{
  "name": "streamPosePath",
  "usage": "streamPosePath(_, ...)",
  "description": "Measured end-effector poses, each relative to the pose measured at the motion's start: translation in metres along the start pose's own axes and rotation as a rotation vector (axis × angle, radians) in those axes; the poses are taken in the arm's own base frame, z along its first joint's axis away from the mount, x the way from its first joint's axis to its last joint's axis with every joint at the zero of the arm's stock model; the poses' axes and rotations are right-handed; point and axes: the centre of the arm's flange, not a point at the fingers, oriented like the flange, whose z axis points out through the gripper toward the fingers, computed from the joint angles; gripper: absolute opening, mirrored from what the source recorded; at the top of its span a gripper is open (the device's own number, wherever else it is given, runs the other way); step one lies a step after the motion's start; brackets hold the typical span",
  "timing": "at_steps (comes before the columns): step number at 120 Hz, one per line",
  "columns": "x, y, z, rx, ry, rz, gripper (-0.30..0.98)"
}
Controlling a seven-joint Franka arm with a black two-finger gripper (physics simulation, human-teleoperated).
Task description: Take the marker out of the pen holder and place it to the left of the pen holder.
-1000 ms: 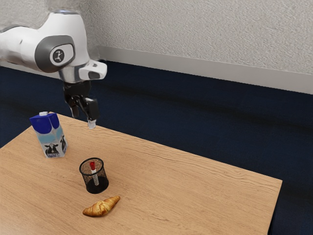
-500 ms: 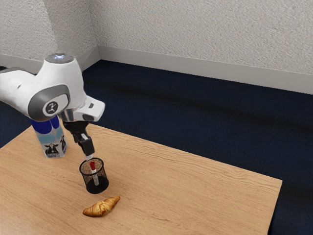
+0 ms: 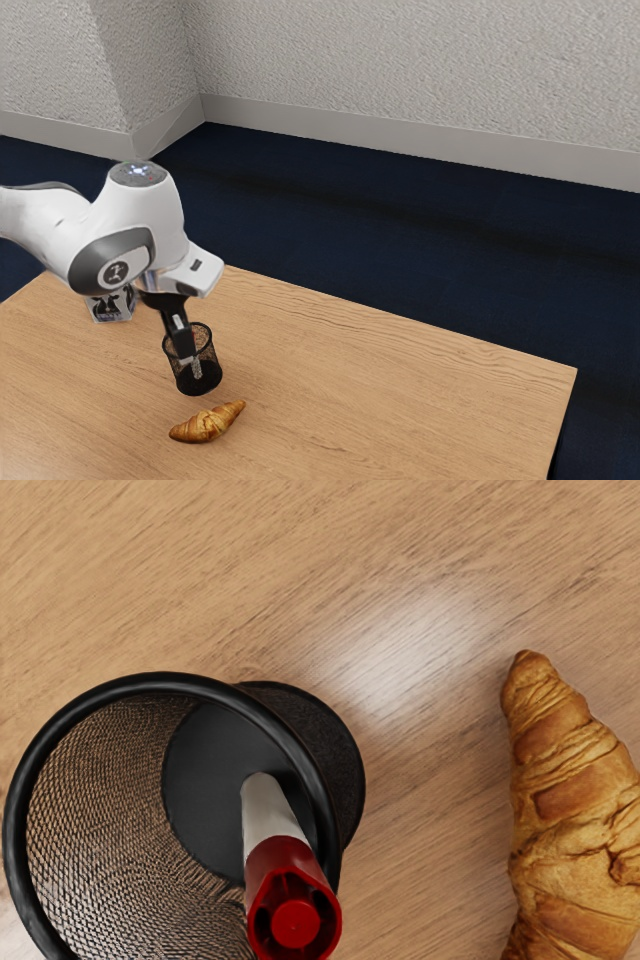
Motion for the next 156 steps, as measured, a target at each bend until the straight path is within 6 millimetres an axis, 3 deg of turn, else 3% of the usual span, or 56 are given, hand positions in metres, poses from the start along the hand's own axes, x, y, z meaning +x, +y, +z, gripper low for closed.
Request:
streamPosePath(14,0.006,-0.002,0.012,0.016,-0.007,0.03,0.65)
streamPosePath(32,0.01,-0.003,0.013,0.034,0.008,0.049,0.27)
streamPosePath(43,0.011,-0.004,0.012,0.041,0.015,0.055,0.12)
streamPosePath(69,0.009,-0.014,0.004,0.059,0.035,0.046,-0.03)
streamPosePath(77,0.004,-0.027,-0.017,0.08,0.07,0.019,-0.05)
streamPosePath(99,-0.003,-0.063,-0.116,0.128,0.131,-0.062,-0.08)
streamPosePath(110,-0.006,-0.088,-0.136,0.098,0.074,-0.111,-0.09)
streamPosePath(119,-0.006,-0.103,-0.127,0.049,-0.016,-0.139,-0.09)
streamPosePath(135,-0.031,-0.135,-0.081,-0.064,-0.197,-0.219,-0.09)
streamPosePath(156,-0.02,-0.159,-0.021,-0.172,-0.46,-0.266,-0.1)
